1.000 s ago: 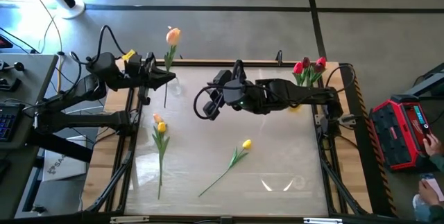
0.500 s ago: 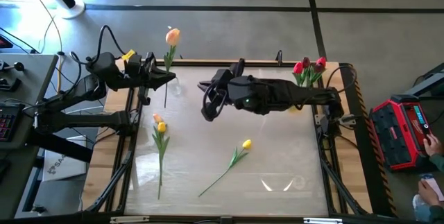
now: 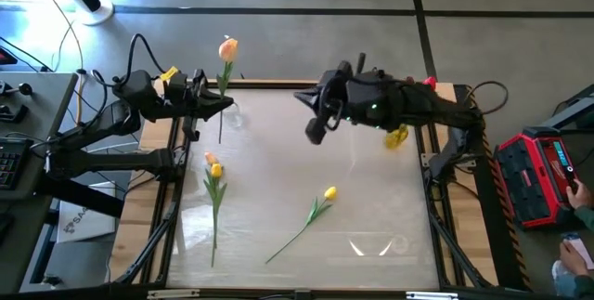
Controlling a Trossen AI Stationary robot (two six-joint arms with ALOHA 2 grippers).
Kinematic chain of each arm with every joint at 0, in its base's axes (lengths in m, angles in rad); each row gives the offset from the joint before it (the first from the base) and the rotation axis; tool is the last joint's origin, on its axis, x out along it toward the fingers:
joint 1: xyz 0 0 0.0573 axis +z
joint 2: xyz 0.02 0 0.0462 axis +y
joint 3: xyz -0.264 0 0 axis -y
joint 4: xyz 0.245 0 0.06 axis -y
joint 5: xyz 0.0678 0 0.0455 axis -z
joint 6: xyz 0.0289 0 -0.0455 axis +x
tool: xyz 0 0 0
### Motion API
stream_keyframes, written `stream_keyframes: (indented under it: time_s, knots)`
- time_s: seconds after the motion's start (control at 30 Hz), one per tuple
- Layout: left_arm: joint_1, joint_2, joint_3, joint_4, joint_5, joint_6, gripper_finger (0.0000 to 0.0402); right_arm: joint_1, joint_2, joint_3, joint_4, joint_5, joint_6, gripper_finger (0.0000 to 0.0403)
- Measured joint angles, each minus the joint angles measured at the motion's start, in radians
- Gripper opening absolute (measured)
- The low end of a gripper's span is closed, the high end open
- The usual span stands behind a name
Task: Sort flowers into vase by color
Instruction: Put the bottom light pink tulip into the transparent vase
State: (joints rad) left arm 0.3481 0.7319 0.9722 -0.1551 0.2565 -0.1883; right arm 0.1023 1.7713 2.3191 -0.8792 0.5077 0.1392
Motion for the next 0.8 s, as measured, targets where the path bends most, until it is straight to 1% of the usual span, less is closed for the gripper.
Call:
stream_keyframes:
  time_s: [0.1,0.2,0.3,0.43,0.53,0.67,0.8]
  knots:
    - [0.0,-0.004,0.0,0.0,0.002,0.001,0.0,-0.015,-0.063,-0.078,-0.02,-0.004,0.03,0.0001]
    - [0.0,-0.011,0.0,0.0,0.002,0.009,0.0,-0.019,-0.143,-0.203,0.014,-0.013,0.06,0.0]
    - [0.0,-0.019,0.0,0.0,0.002,0.017,0.0,-0.019,-0.238,-0.356,0.16,-0.055,0.055,0.0]
    - [0.0,-0.02,0.0,0.0,0.002,0.026,0.0,-0.022,-0.362,-0.58,0.403,-0.153,0.025,0.0]
    - [0.0,-0.019,0.0,0.0,0.002,0.026,0.0,-0.036,-0.428,-0.719,0.535,-0.245,0.042,0.0]
    - [0.0,-0.019,0.0,0.001,-0.003,0.018,0.0,-0.044,-0.49,-0.816,0.63,-0.274,0.063,0.0]
    - [0.0,-0.019,0.0,0.011,-0.007,0.013,0.0,-0.044,-0.504,-0.836,0.631,-0.262,0.062,0.0]
